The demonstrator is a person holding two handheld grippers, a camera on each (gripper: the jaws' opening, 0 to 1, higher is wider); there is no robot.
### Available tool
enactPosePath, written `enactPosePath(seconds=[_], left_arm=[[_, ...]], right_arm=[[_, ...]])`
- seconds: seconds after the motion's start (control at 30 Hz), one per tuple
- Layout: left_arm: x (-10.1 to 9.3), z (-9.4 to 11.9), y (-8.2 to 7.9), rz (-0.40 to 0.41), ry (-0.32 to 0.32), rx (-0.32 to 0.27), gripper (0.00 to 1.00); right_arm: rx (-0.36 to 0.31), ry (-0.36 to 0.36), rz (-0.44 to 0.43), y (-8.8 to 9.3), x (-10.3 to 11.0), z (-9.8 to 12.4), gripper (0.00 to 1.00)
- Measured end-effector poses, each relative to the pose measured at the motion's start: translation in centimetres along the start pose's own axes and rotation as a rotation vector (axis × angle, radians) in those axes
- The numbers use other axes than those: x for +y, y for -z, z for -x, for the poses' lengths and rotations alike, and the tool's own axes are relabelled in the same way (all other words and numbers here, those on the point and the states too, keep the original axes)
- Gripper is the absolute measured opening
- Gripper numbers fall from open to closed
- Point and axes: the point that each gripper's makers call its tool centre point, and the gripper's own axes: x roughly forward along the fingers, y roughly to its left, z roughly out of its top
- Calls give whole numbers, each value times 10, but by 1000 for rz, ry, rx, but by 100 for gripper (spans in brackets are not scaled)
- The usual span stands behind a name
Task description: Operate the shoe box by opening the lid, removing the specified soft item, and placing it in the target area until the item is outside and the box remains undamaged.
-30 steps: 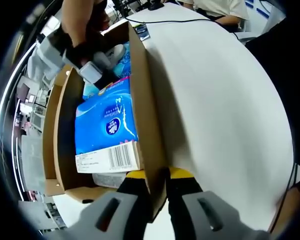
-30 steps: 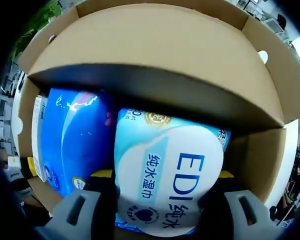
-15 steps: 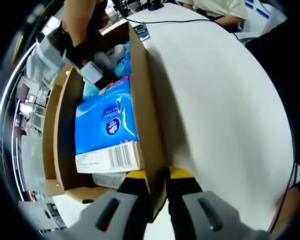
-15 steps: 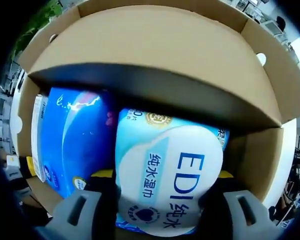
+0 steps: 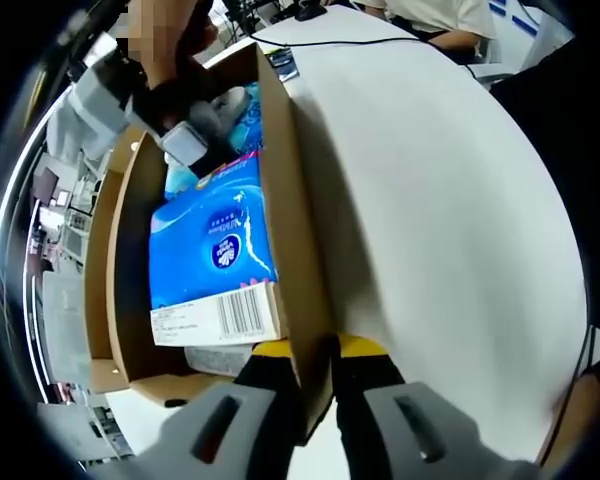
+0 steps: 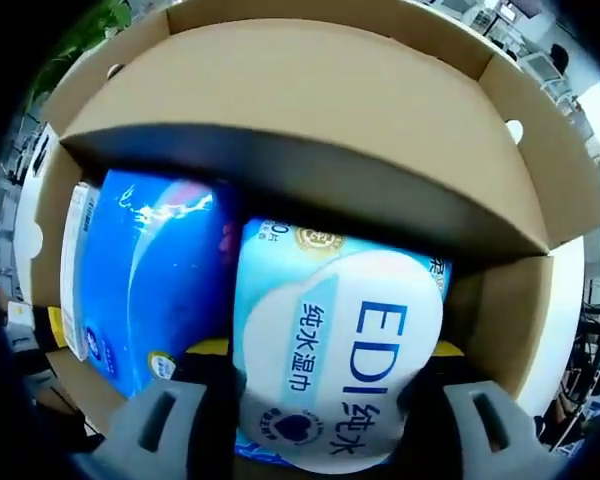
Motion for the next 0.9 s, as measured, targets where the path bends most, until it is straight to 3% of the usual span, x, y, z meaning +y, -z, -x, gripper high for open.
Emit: enactPosePath(seconds=[0.47,0.9], left_arm=[[1,0,0,2,1,-3,9],[2,0,-1,6,-2,-3,9]], right_arm=[[-8,-38,-15,-5,1,9,65],[-46,-64,2,-7,3,31,62]])
